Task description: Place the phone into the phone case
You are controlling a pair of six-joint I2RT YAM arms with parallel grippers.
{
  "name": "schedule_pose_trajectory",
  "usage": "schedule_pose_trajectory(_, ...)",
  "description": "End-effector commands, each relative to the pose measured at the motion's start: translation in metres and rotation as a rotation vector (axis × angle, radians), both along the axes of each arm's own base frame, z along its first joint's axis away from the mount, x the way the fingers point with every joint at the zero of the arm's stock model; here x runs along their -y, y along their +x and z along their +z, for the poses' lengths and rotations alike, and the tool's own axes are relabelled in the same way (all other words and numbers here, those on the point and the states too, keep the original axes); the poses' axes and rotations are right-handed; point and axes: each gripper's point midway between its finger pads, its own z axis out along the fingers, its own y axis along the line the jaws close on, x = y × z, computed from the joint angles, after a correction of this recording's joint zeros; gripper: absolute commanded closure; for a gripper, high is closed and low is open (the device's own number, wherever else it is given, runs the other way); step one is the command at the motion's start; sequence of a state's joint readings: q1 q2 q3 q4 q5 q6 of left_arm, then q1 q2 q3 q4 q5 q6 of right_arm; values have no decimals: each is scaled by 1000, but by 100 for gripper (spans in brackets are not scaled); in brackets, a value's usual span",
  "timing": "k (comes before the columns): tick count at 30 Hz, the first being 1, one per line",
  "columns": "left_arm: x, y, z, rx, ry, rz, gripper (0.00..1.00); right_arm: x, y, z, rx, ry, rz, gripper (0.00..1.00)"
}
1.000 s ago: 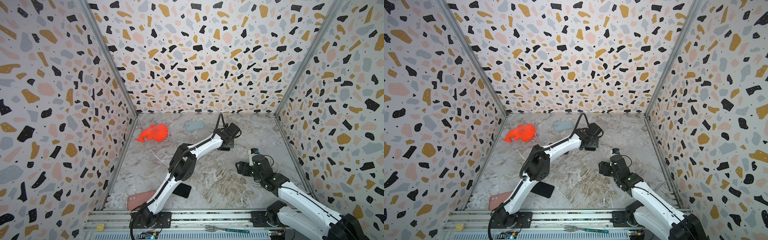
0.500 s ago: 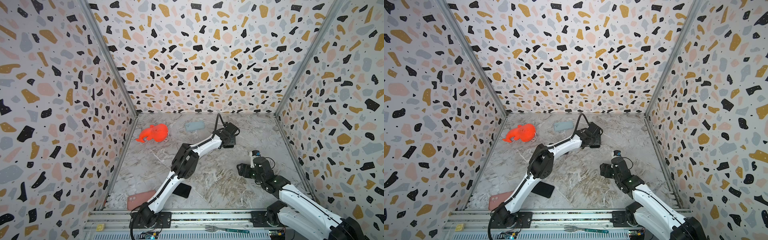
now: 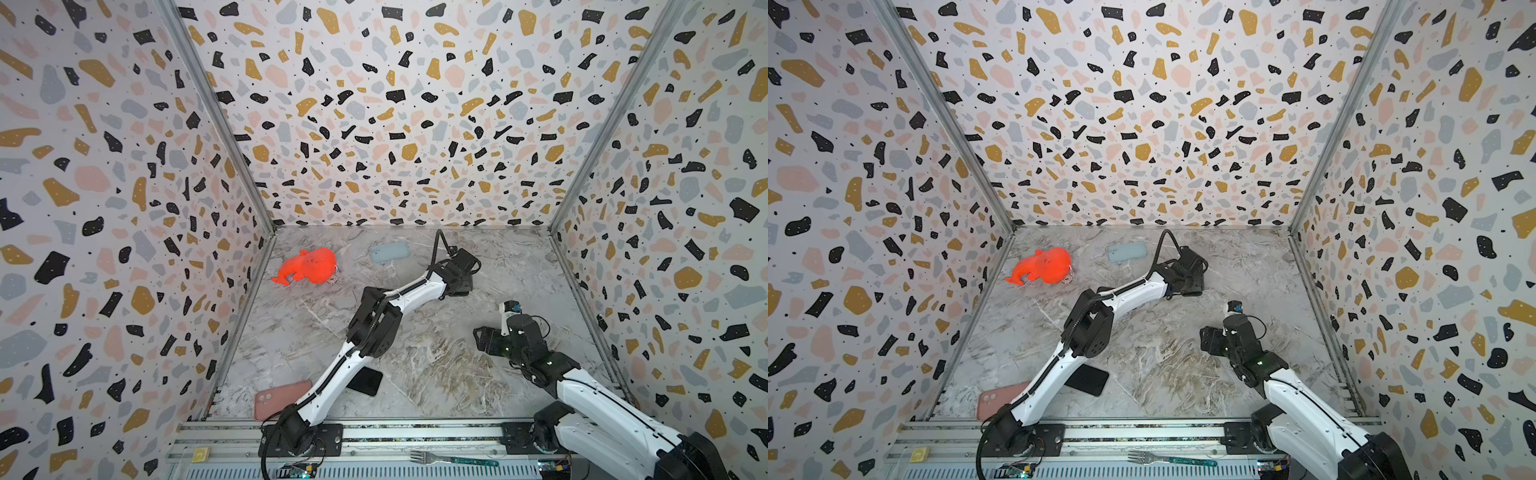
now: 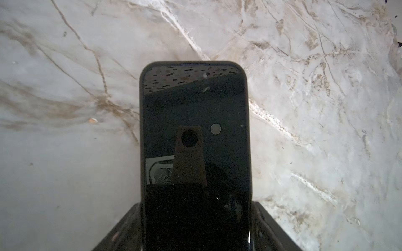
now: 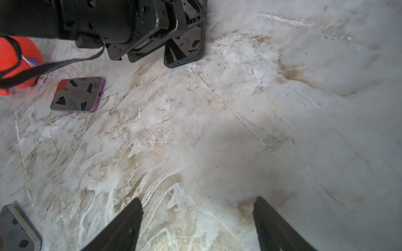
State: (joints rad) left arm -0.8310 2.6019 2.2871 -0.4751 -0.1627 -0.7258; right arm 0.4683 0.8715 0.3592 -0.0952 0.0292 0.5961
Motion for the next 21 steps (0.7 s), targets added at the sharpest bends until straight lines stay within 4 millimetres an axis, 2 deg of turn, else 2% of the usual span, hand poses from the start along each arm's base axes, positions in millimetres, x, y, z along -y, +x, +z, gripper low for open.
schedule_pose_trajectory(1,11,18,19,63,-79,20,29,0,1,0,5,0,5,19)
schedule_pose_trajectory(10,7,5,7,16,-81,-5,16,3,3,-1,7,-9,-4,19)
schedule_pose_trajectory(21,16,-15,1,-43,-134,-45,19,6,2,-2,4,-9,-12,18)
